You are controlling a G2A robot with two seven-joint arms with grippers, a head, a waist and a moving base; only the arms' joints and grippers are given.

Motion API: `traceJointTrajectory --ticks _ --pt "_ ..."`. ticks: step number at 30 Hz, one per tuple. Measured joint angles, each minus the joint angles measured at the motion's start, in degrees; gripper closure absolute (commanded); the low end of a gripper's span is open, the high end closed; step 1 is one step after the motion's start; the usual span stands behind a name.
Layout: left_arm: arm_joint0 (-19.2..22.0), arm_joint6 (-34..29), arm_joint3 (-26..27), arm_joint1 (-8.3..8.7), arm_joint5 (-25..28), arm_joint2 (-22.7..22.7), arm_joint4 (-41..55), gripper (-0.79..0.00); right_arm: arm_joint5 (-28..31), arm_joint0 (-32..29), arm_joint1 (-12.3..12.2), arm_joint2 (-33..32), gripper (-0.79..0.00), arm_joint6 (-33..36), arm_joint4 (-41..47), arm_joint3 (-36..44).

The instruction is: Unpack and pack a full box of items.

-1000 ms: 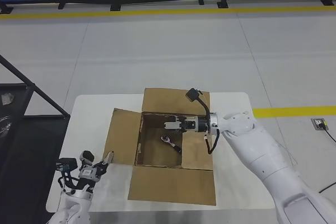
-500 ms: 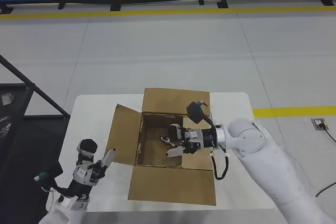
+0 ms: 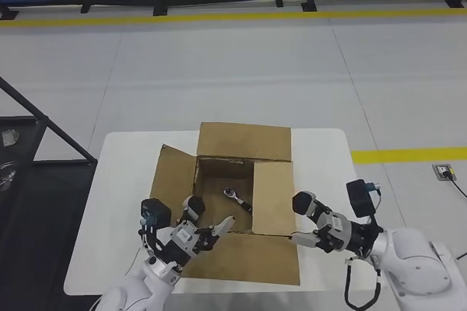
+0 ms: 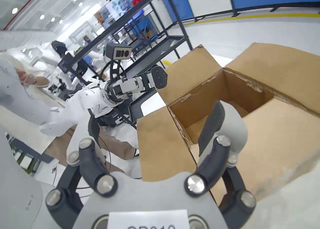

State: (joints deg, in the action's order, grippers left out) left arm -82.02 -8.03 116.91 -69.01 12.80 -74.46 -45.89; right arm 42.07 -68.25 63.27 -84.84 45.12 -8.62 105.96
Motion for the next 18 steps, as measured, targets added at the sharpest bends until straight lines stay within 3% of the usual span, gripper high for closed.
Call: traceJointTrajectory --ticks 12,18 --pt "0.66 -0.51 -0.94 -0.06 -0.16 0.95 -2.38 -0.785 0.84 0.44 0.01 1.83 -0.785 0.06 0.49 -0.31" --pt "8.88 -10.12 -7.85 -1.27 -1.90 5.82 12.10 -0.785 7.28 0.35 -0.86 0.07 -0.785 1.46 6.34 1.00"
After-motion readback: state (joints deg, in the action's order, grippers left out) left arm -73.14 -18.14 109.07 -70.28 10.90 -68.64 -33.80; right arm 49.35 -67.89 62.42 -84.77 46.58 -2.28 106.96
